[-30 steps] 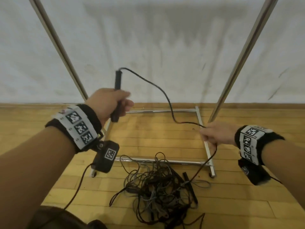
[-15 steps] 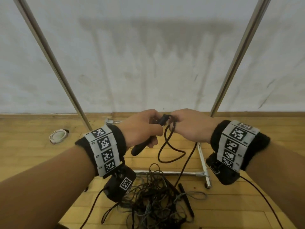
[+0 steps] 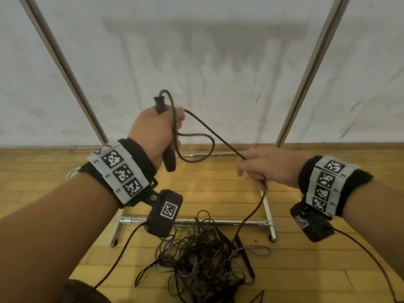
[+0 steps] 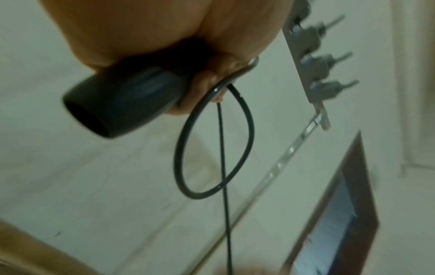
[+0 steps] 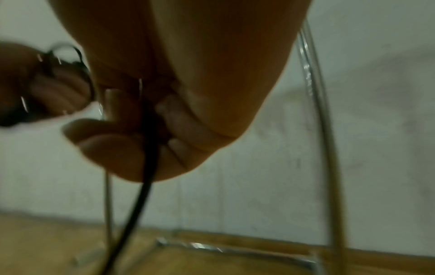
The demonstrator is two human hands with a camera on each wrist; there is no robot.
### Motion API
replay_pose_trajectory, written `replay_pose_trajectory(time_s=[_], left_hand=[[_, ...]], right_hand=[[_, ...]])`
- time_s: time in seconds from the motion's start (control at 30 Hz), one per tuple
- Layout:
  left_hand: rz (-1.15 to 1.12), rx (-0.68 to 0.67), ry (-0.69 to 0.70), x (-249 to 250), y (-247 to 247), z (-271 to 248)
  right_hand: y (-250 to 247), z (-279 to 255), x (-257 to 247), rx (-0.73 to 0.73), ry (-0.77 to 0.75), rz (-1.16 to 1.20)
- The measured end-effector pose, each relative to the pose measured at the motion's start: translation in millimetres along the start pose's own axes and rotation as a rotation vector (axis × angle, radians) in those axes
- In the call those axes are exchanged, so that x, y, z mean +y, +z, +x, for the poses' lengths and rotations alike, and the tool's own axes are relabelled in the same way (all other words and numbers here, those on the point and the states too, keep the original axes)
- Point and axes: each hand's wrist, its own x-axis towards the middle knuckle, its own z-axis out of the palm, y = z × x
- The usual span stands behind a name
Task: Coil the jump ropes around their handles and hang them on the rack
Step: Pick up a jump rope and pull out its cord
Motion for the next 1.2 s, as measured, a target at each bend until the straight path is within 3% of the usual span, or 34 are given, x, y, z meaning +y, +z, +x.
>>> replay_pose_trajectory(time_s=[0.1,0.17,0.23,0.3,0.37,0.47,0.57,0.77,0.97,1.03,1.13,1.2], left_hand=[[-0.004,0.228,-0.005,9.2,-25.4,9.6],[0.168,0.292,-0.011,7.6,-38.8,10.9],[0.554,0.24,0.001,1.1,-48.7,10.0],[0.9,0.08,0.011,-5.0,-48.2,4.8],[1.006,-0.088,0.003,-9.5,-39.1,-3.4],[1.001,-0.247,0.065,-11.8,-15.5,-17.3],[0.957,-0.398,0.154,-13.2,10.5,-32.2],[0.722,-0.615,0.087,-12.9,33.7,-50.8],[0.365,-0.575,-0.045,-3.7,28.0,-41.6],[0.372,-0.538,-0.025,-2.4,26.8,-38.7],[0.402,-0.333,0.021,3.1,22.0,-31.2],[0.239,-0.147,0.012,11.1,9.9,-19.7]], right_hand=[[-13.5,-8.8,50.7,-0.042,0.219,-0.225],[-22.9,-13.1,75.3,-0.001,0.322,-0.28],[-27.7,-13.2,83.0,0.039,0.377,-0.339],[-29.0,-10.2,73.8,0.102,0.366,-0.426],[-29.0,-5.7,51.5,0.181,0.277,-0.467],[-22.0,-1.9,12.3,0.207,0.125,-0.373],[-2.8,-5.6,-14.7,0.141,0.068,-0.113],[23.7,-15.4,-42.3,0.095,-0.05,0.023],[15.5,-26.0,-41.8,0.101,-0.114,0.108],[14.3,-26.8,-39.3,0.08,-0.135,0.101],[9.6,-24.3,-27.2,0.071,-0.147,0.081],[2.0,-23.3,-8.5,0.084,-0.101,0.049]])
